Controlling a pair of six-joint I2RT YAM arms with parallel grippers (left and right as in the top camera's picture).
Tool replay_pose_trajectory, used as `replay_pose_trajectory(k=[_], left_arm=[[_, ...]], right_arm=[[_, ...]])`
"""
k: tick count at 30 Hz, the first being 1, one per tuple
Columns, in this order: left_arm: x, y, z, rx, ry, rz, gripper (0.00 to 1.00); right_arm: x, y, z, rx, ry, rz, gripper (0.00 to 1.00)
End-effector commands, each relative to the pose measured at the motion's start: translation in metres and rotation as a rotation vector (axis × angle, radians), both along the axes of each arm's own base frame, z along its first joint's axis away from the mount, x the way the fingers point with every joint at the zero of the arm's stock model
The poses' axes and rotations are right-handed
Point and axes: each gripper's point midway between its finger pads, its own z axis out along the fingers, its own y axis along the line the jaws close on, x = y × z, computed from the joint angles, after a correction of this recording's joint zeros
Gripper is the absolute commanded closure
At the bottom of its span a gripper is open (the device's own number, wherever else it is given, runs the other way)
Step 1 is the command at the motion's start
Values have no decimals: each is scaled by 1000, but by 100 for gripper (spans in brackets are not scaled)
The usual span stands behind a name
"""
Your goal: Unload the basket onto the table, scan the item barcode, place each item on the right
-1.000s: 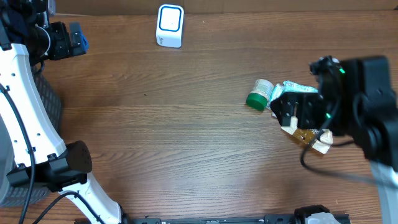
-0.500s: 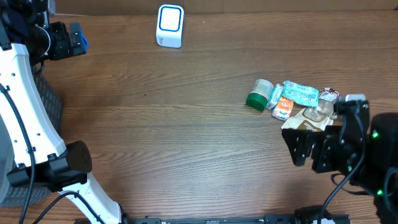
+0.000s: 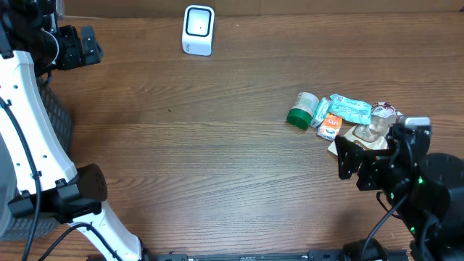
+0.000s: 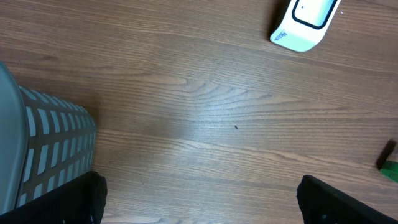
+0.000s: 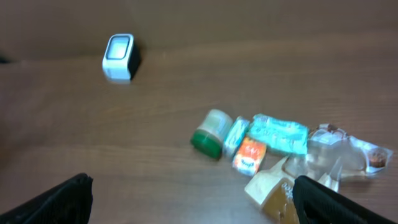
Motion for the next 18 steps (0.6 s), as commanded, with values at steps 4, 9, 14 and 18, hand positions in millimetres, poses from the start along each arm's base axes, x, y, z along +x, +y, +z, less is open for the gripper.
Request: replay_pose_trajectory(k=[4,9,14,18], left_arm=[[-2,-2,9,12,-25,-14,0],[-2,-2,9,12,-25,-14,0],[-2,-2,9,12,-25,-14,0],[-2,-2,9,12,-26,-14,0]], right_arm=[[12,-6,3,19,-218,-42,0],[17,-5,2,65,-426,-45,0],[13,-6,-6,114,-644,-48,0],[6,-6,-14,143,-769,-47,0]])
